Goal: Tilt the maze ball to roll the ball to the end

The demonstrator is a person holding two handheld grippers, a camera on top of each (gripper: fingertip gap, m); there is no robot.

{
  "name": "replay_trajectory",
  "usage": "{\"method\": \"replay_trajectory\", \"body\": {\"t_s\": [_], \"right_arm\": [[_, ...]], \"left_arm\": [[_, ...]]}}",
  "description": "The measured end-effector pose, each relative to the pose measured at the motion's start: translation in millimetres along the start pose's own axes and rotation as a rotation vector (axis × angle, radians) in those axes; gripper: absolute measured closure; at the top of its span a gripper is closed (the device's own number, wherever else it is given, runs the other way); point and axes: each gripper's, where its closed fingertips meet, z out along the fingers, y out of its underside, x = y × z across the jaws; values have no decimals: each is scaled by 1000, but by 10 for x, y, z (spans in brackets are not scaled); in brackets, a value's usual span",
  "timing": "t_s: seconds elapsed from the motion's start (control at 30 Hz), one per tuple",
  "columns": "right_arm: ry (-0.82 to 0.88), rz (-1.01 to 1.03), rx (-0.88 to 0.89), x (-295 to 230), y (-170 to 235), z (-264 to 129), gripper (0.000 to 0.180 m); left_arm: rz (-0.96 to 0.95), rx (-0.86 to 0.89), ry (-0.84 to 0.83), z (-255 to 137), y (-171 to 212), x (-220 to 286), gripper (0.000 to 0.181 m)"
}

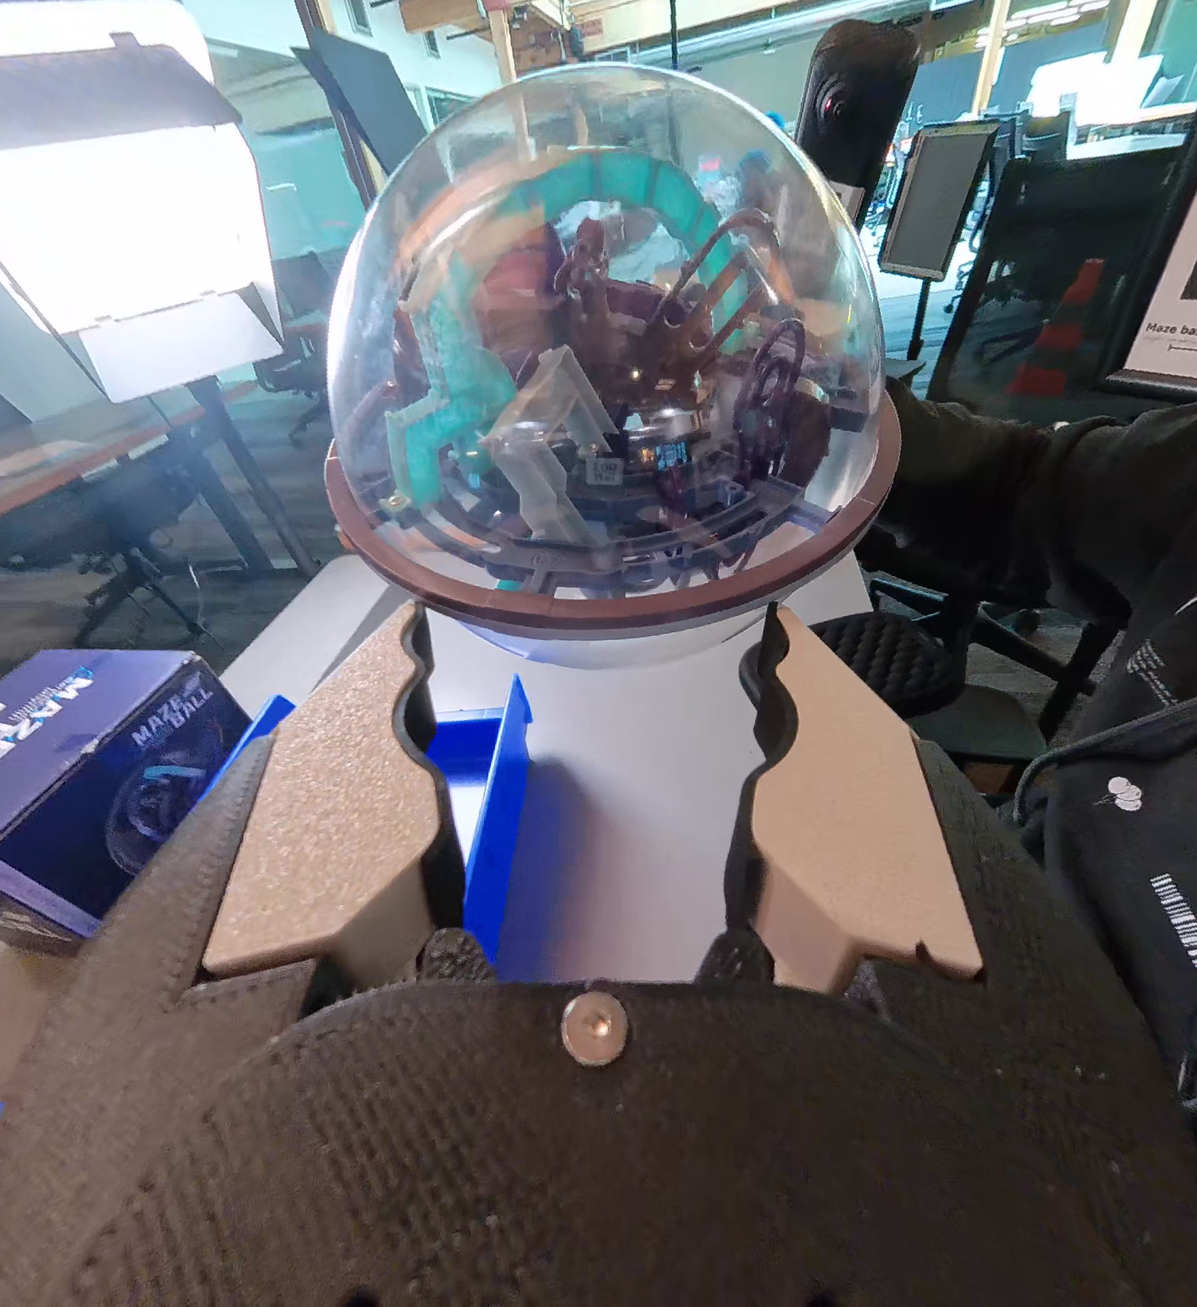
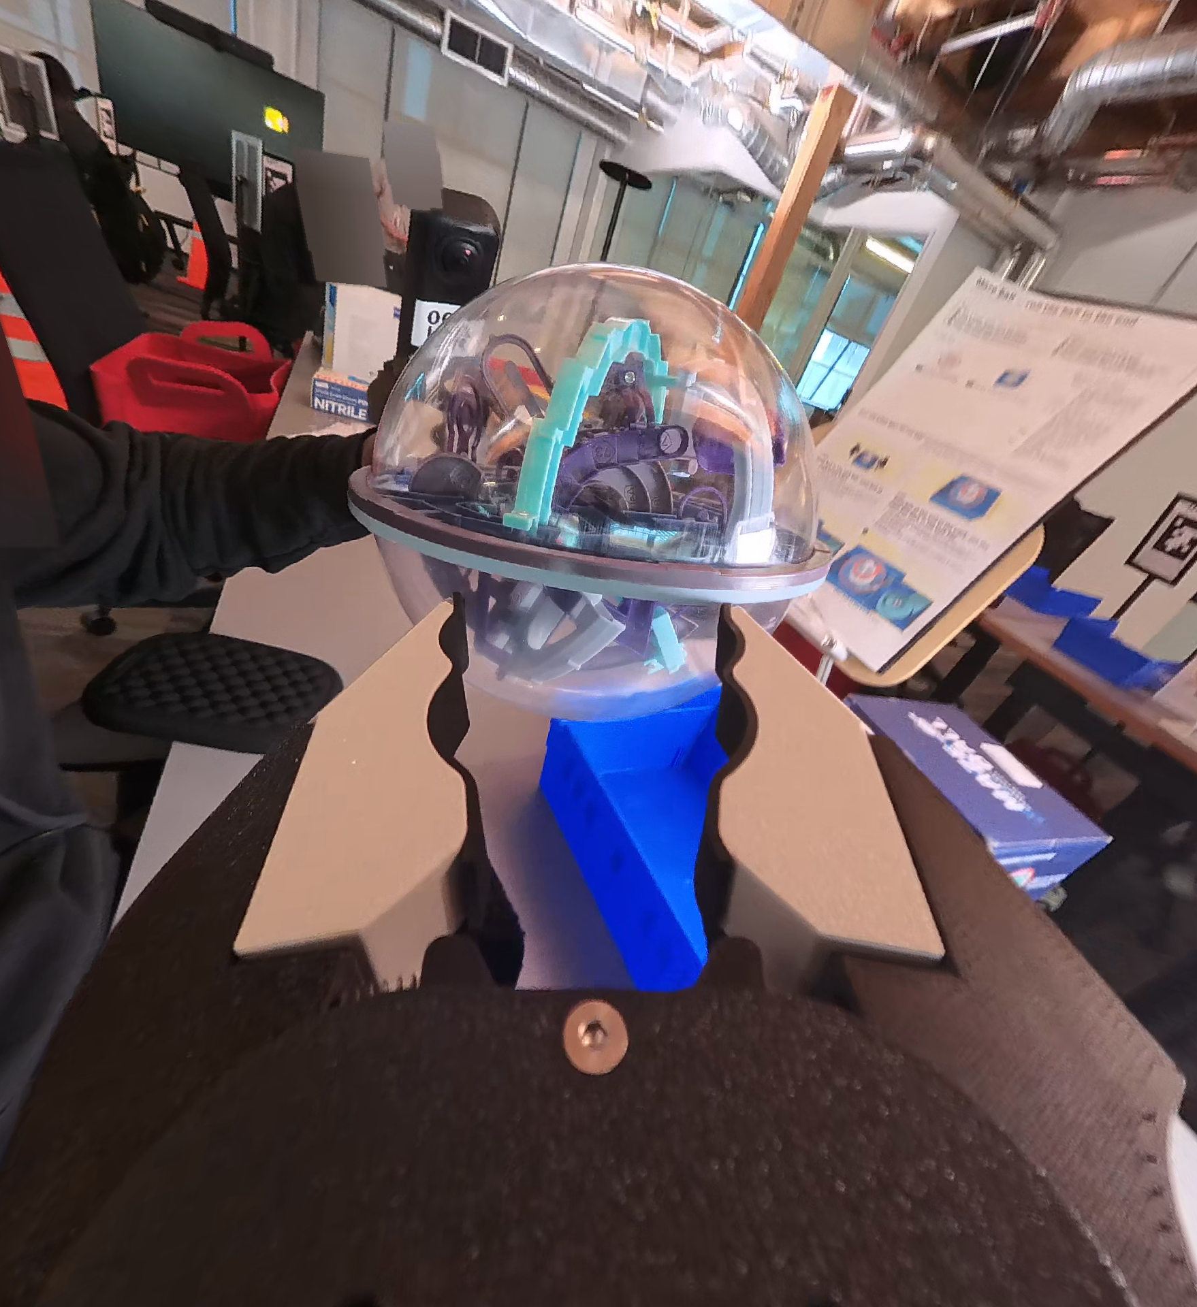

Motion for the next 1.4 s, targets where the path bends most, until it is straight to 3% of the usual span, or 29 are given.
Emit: {"method": "replay_trajectory", "body": {"t_s": [0.13,0.33,0.53,0.73,1.07,1.4], "right_arm": [[0,47,0,-7,136,-30,111],[2,108,27,-55,343,-41,112],[-3,142,68,-98,419,-60,112],[49,-20,68,-121,352,-35,107],[192,-410,-82,-119,369,86,89],[160,-401,-93,-136,374,84,108]], "left_arm": [[-22,6,-6,64,115,12,85],[96,10,-105,165,258,-5,69],[123,66,-101,141,219,51,70],[120,94,-80,105,194,72,73],[88,121,-58,8,178,98,80],[-1,138,-15,-86,105,111,84]]}}
